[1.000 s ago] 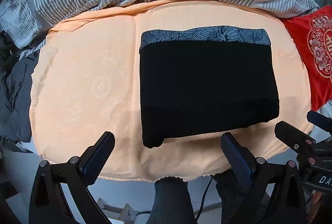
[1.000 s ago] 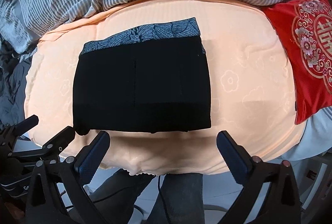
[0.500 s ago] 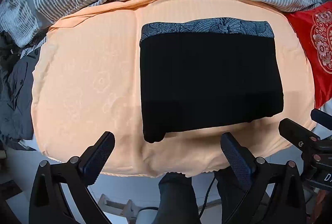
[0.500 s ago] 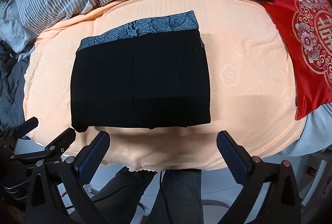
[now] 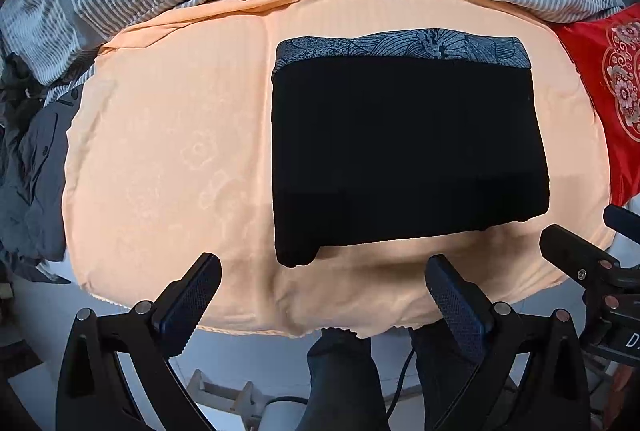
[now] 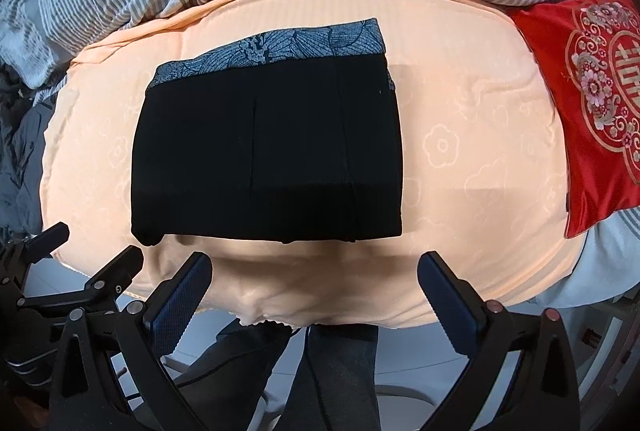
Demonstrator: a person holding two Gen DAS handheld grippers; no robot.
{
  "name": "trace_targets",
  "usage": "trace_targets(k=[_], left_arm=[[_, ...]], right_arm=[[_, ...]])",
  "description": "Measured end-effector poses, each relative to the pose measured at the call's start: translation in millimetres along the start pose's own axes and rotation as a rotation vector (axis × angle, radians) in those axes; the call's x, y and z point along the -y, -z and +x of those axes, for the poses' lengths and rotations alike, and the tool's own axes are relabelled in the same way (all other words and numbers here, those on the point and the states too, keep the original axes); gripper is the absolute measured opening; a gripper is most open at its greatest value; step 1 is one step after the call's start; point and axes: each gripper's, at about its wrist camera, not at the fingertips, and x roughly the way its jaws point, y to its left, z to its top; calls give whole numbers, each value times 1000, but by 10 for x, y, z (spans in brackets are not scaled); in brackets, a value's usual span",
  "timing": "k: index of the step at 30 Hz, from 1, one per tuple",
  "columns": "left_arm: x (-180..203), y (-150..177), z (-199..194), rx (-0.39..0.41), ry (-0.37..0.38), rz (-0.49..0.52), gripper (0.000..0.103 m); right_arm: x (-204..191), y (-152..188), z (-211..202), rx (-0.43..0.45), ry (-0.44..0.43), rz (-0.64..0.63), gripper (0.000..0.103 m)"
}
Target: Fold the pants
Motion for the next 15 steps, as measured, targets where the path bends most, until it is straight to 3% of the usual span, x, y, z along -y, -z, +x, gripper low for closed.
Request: trace_targets(k=[15], left_arm=[[64, -48, -33, 7, 3, 34, 102]], right_arm=[[57, -40, -64, 14, 2, 16, 103]])
